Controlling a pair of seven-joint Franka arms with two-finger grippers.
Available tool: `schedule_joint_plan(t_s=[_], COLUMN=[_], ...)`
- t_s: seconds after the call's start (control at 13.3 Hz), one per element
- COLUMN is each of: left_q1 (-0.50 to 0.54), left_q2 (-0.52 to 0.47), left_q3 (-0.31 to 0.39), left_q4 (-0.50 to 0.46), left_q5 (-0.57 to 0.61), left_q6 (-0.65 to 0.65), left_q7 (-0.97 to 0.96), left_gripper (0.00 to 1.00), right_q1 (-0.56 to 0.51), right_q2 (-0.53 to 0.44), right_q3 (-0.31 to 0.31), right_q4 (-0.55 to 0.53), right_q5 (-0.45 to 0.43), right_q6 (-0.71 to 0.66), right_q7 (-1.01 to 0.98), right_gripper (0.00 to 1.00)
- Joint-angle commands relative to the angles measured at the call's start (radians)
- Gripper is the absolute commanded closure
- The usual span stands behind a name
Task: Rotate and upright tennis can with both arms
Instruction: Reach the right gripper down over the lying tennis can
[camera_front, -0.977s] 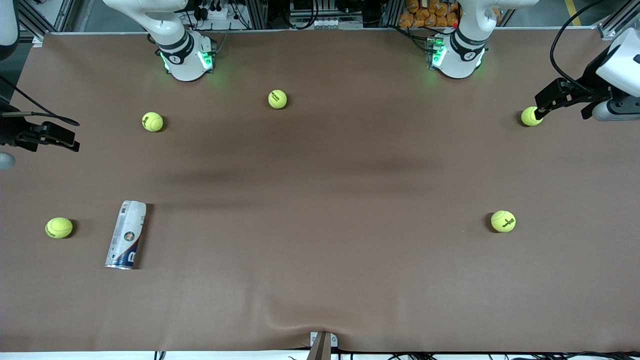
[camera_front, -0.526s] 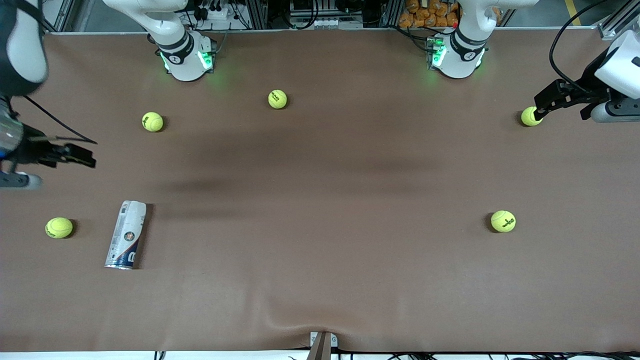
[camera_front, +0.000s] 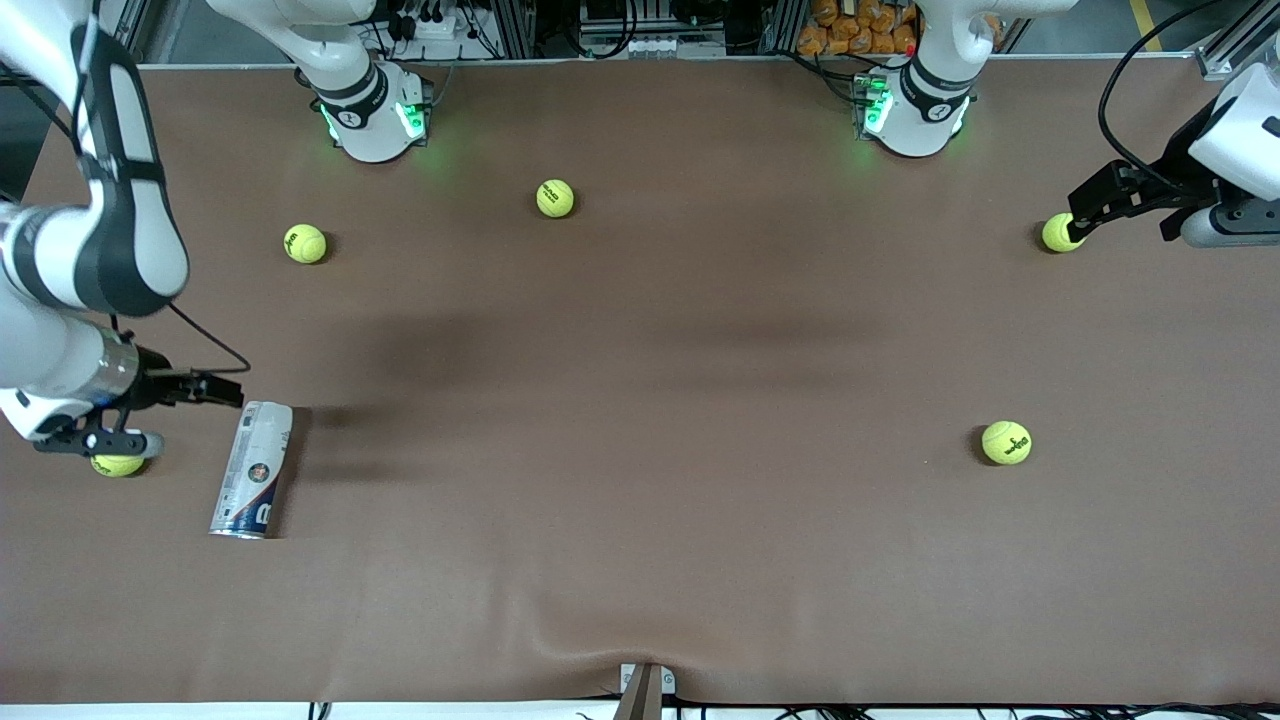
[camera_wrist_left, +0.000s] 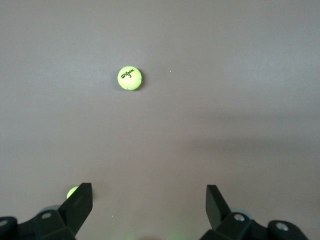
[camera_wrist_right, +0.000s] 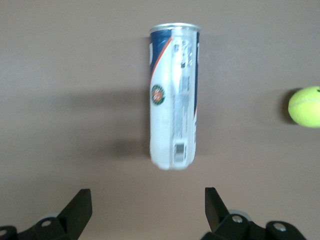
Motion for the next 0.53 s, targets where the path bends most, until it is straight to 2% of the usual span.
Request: schedule_joint_plan(t_s=[0.0, 0.45], left_q1=[0.008, 0.008], left_q2=[0.001, 0.001], left_q3=[-0.001, 0.000], left_q4=[0.010, 0.005], left_q5=[-0.011, -0.006], left_q6=[0.005, -0.009], left_q7=[0.024, 0.023], left_gripper=[0.00, 0.00], right_q1=[-0.012, -0.050], right_q2=[0.064, 0.263], right_q3=[0.010, 0.010], right_q4=[0.012, 0.060], right_q5=[-0.013, -0.008], right_q6=[0.072, 0.295], right_q7=[-0.001, -0.099], right_gripper=[0.00, 0.00])
